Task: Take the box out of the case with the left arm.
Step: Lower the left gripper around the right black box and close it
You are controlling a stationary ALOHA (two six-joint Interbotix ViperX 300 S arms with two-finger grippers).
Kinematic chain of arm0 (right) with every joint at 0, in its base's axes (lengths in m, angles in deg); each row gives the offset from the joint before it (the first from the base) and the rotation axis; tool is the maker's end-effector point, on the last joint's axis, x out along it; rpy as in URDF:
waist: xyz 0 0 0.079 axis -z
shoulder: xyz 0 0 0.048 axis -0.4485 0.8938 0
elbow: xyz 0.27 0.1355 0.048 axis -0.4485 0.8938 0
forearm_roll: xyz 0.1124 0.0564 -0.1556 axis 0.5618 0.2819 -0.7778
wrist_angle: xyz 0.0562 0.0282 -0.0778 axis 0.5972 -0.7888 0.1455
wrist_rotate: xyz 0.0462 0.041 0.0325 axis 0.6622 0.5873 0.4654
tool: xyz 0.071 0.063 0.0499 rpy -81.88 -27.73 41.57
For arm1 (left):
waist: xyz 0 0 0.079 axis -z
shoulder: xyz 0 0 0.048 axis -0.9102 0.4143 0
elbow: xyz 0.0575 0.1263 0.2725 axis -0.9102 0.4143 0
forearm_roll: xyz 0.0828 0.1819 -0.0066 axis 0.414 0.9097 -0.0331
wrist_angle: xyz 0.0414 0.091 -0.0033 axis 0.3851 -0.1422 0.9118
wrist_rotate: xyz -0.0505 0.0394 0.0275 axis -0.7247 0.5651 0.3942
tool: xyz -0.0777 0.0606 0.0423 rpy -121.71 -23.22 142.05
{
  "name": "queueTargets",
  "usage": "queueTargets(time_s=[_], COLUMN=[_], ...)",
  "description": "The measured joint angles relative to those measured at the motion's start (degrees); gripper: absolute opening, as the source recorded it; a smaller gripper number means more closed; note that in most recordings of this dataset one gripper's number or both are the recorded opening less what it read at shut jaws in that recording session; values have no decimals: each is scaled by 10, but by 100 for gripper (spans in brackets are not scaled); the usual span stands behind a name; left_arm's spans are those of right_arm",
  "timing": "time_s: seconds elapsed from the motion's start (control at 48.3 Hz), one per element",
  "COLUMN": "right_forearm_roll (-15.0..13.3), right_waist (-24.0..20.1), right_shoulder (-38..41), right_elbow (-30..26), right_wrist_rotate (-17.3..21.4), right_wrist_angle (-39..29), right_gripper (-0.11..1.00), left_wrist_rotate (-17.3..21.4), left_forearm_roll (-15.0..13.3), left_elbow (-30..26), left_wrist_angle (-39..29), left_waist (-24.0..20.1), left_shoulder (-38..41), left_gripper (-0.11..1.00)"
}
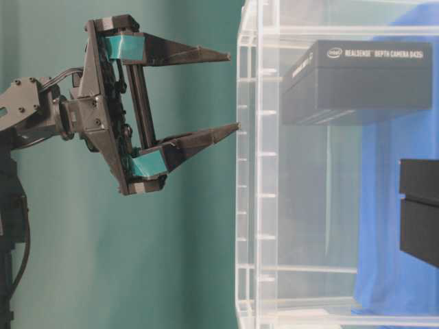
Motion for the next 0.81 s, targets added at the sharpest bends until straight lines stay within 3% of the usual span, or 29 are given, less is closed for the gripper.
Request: queueTargets(time_s=[0.807], right_forearm_roll=[-1], right_waist=[0], right_shoulder=[2], right_elbow=[1], right_wrist_rotate=[0], right_wrist_angle=[0], right_gripper=[0], left_wrist_rotate=[-18], left_forearm_roll=[-1], left_elbow=[0], left_wrist_angle=[0], left_waist=[0], left_shoulder=[1], left_gripper=[84])
